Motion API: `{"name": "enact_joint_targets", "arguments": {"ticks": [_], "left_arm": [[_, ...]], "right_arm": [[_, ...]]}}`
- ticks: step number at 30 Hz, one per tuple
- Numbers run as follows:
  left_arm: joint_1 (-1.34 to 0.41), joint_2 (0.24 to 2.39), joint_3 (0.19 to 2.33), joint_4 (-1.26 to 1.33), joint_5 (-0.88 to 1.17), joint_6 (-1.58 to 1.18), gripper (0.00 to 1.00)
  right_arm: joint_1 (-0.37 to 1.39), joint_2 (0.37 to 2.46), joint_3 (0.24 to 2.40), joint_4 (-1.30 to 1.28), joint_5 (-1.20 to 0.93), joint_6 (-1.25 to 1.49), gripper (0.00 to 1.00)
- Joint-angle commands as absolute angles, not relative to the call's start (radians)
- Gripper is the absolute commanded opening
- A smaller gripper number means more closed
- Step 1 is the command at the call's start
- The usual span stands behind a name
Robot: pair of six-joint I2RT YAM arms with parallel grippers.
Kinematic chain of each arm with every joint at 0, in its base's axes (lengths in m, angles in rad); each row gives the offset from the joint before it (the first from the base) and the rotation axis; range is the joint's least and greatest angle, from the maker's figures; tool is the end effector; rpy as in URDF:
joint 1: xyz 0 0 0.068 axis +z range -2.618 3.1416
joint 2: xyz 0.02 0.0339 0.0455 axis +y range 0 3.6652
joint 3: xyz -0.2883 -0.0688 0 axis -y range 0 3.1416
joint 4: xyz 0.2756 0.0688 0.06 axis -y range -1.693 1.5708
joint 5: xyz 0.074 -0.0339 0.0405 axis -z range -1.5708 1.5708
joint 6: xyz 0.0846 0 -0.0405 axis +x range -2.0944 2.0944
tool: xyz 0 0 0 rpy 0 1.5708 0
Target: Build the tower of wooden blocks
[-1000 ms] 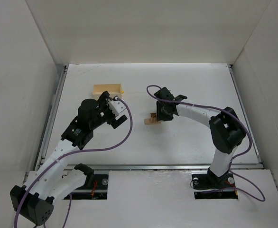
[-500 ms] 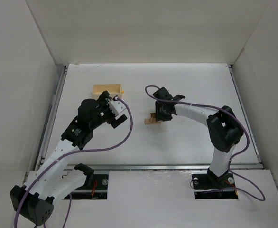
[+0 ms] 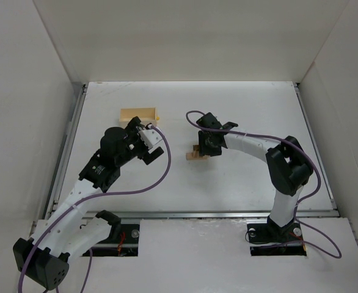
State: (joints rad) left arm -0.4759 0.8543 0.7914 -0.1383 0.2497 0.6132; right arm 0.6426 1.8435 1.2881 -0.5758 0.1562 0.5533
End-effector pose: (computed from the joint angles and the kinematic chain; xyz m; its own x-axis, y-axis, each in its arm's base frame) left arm 0.2236 -0.1388 0.3423 0.2341 0.5067 -0.8297 0.6413 0.5610 0.5235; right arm 0.3525 0.2475 0.1542 -0.8996 -0.0250 -0.4361 -0.0779 0.9915 0.1039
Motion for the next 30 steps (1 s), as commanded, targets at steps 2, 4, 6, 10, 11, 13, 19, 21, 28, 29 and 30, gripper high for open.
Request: {"name": "enact_joint_targets", "arguments": {"ticks": [2,4,6,10,11,13,19,21,28,29,30], "left_arm": [[-0.479,0.842,0.784,-0.091,0.247,0.620,0.92],[-0.479,0.842,0.784,-0.091,0.247,0.620,0.92],[-0.479,0.842,0.784,-0.091,0.247,0.620,0.92],[-0.479,0.842,0.784,-0.091,0.247,0.620,0.92],[-0.479,0.842,0.784,-0.091,0.247,0.620,0.92],[-0.479,0.842,0.784,-0.091,0.247,0.620,0.92],[-0.479,0.842,0.784,-0.091,0.247,0.620,0.92],[-0.479,0.842,0.784,-0.081,0.247,0.620,0.92],[-0.479,0.842,0.784,-0.081,0.247,0.620,0.92],[-0.479,0.842,0.784,-0.081,0.247,0.620,0.92],[-0.479,0.842,0.784,-0.081,0.247,0.620,0.92]], "right_arm": [[0.650,1.807,1.328,-0.588,0.155,0.546,0.50],[0.650,1.795,1.328,-0.588,0.164,0.546,0.50],[0.650,1.781,1.328,-0.597,0.164,0.546,0.50],[0.650,1.723,1.310,-0.620,0.164,0.546,0.50],[0.650,1.712,1.299,-0.620,0.164,0.546,0.50],[0.650,1.672,1.299,-0.629,0.175,0.555,0.50],[0.650,1.629,1.269,-0.647,0.241,0.565,0.50],[0.641,1.641,1.269,-0.647,0.273,0.574,0.50],[0.597,1.692,1.247,-0.635,0.273,0.584,0.49],[0.597,1.692,1.235,-0.623,0.273,0.584,0.49],[0.588,1.701,1.235,-0.612,0.273,0.584,0.49]]}}
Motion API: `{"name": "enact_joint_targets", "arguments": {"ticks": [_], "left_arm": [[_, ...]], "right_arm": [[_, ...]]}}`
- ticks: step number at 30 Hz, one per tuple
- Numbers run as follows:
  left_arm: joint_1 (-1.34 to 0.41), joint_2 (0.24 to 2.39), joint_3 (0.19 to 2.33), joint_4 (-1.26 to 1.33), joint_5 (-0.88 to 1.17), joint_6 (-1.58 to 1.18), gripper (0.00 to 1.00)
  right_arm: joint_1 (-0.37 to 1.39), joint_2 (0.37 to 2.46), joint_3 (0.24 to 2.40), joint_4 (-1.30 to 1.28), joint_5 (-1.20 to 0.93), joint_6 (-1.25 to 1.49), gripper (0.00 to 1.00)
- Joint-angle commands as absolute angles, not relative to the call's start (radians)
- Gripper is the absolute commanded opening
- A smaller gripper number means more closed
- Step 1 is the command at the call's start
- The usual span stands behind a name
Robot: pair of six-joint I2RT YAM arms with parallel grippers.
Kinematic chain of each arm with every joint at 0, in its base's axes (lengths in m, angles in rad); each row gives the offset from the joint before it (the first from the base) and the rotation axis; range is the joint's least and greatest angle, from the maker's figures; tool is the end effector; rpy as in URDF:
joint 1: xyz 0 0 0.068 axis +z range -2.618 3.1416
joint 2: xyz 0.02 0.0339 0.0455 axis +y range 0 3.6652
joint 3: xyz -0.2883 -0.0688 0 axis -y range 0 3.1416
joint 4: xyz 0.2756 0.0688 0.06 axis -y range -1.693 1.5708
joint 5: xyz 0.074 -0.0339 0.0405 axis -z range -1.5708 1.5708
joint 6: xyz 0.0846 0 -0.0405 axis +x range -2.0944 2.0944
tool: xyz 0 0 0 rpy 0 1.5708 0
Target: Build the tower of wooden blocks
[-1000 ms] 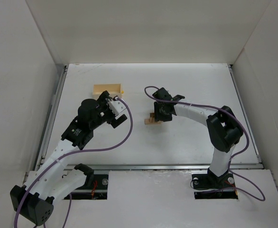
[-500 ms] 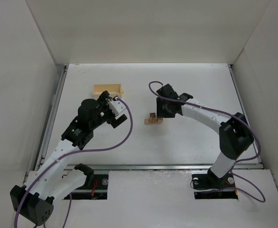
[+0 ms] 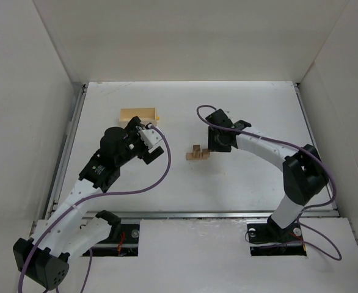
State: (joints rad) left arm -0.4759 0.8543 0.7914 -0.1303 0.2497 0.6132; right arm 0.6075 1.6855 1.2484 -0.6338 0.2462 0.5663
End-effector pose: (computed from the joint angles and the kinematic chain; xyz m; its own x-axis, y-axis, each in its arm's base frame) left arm 0.2238 -0.1389 0.3435 0.2400 0.5037 -0.8299 0.6376 0.5629 0.5260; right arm 0.3426 0.2130 0.2006 -0.8537 0.0403 -0.5193 0.0004 0.9971 0.0767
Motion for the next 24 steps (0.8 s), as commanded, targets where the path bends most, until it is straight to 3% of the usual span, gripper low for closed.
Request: {"name": "enact_joint_targets", "arguments": {"ticks": [1,24], "left_arm": [[-0.479,0.833,0.784,-0.090,0.238,0.620,0.92],[-0.479,0.833,0.775,-0.081,0.238,0.620,0.92]], "right_arm": [[0.588,1.701,1.223,-0.612,0.273,0.595,0.49],[0.560,1.790,1.183,-0.485,0.209,0.586,0.48]]}}
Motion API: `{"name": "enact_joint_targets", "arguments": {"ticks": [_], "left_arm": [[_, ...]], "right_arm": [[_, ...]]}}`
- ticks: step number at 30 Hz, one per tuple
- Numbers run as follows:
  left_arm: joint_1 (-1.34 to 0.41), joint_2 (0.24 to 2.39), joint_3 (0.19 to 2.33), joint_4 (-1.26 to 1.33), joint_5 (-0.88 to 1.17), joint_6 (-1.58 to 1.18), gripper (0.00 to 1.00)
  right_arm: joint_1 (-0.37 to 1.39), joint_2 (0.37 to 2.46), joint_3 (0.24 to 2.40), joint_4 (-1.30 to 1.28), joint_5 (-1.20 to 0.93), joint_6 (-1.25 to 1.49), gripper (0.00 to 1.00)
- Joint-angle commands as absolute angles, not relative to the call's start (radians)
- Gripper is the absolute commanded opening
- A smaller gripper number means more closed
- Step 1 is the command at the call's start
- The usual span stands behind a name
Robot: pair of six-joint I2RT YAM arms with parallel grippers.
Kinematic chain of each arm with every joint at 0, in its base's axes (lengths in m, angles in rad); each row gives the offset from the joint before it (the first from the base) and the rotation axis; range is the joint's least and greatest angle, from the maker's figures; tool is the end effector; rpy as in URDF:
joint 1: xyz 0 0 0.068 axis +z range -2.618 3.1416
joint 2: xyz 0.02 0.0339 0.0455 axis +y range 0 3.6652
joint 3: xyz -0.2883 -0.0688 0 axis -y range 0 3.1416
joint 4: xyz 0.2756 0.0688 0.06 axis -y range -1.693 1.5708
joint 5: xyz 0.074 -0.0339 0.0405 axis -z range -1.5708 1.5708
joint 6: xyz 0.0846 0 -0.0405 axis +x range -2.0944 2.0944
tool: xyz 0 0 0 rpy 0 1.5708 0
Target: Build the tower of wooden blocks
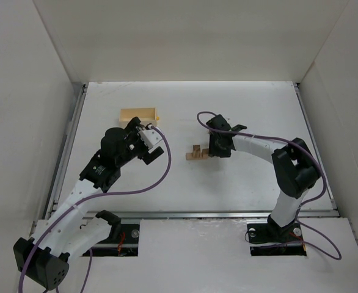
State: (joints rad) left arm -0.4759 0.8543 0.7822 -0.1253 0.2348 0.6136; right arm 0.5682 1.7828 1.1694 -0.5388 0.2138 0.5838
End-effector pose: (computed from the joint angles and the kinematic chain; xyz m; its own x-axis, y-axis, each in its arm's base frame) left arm 0.2249 -0.1380 0.3403 0.2308 0.5111 -0.8280 0.6305 0.5696 0.5273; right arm 0.3504 0.2024 0.1426 -0.8923 0.0694 -0.4460 0.0464 0.9970 0.0623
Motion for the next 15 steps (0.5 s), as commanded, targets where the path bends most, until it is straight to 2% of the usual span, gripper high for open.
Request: {"name": "enact_joint_targets", "arguments": {"ticks": [1,15], "left_arm": [[-0.479,0.833,0.775,-0.081,0.229,0.620,0.92],[-0.479,0.833,0.775,-0.081,0.229,0.620,0.92]], "right_arm": [[0.560,1.790,1.183,-0.485,0.209,0.577,0.48],[0.560,1.821,1.201,-0.485,0.262,0.558,0.48]]}}
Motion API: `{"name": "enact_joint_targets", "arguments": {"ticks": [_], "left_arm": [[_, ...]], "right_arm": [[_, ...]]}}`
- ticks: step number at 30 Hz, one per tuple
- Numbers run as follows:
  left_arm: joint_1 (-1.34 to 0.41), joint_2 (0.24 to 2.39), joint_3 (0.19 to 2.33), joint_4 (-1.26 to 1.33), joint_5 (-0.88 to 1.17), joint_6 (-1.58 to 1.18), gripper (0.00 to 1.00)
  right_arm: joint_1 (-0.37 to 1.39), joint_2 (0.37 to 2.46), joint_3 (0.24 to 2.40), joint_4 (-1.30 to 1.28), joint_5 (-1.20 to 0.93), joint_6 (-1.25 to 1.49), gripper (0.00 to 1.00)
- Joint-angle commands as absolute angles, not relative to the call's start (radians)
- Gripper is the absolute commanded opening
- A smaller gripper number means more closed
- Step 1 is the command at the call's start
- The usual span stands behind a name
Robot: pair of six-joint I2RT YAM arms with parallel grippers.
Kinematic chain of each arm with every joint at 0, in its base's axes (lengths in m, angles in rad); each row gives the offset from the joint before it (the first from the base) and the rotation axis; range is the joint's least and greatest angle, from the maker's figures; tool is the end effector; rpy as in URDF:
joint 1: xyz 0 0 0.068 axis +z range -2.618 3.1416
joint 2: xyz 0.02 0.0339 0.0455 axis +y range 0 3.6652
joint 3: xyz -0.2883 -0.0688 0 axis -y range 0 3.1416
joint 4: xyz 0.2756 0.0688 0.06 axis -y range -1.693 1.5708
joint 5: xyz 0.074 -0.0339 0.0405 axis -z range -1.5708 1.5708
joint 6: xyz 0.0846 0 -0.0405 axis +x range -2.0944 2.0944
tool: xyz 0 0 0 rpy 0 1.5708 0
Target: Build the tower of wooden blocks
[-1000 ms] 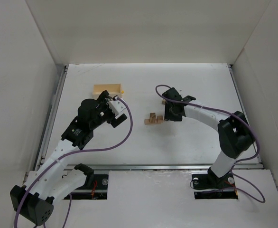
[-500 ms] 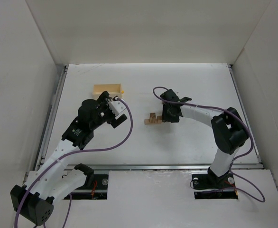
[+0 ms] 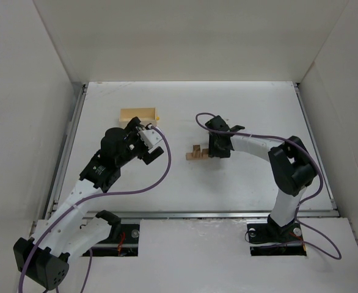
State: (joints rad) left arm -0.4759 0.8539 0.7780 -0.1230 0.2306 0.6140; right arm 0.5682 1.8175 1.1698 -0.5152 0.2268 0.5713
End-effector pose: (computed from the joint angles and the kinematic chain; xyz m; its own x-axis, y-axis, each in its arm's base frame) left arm 0.2251 -0.1378 0.3389 0.2282 0.5134 -0.8273 0.6285 0.5712 0.5279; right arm 0.3545 0.2038 0.1310 -0.8937 0.0545 -0.4453 0.0405 0.9983 0.0409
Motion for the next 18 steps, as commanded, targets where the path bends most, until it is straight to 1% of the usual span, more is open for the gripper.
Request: {"name": "enact_joint_targets", "arguments": {"ticks": [1,8,18], "left_arm": [[-0.479,0.833,0.775,-0.081,0.229,0.629,0.92],[-0.479,0.833,0.775,-0.081,0.229,0.629,0.92],[-0.479,0.833,0.775,-0.081,0.219,0.629,0.92]], "right_arm": [[0.560,1.821,1.210,-0.485,0.277,0.558,0.48],[0.560,1.810,1.220,-0.474,0.291,0.549,0.48],[0.560,1.810,1.220,-0.456,0.241,0.540,0.48]]}}
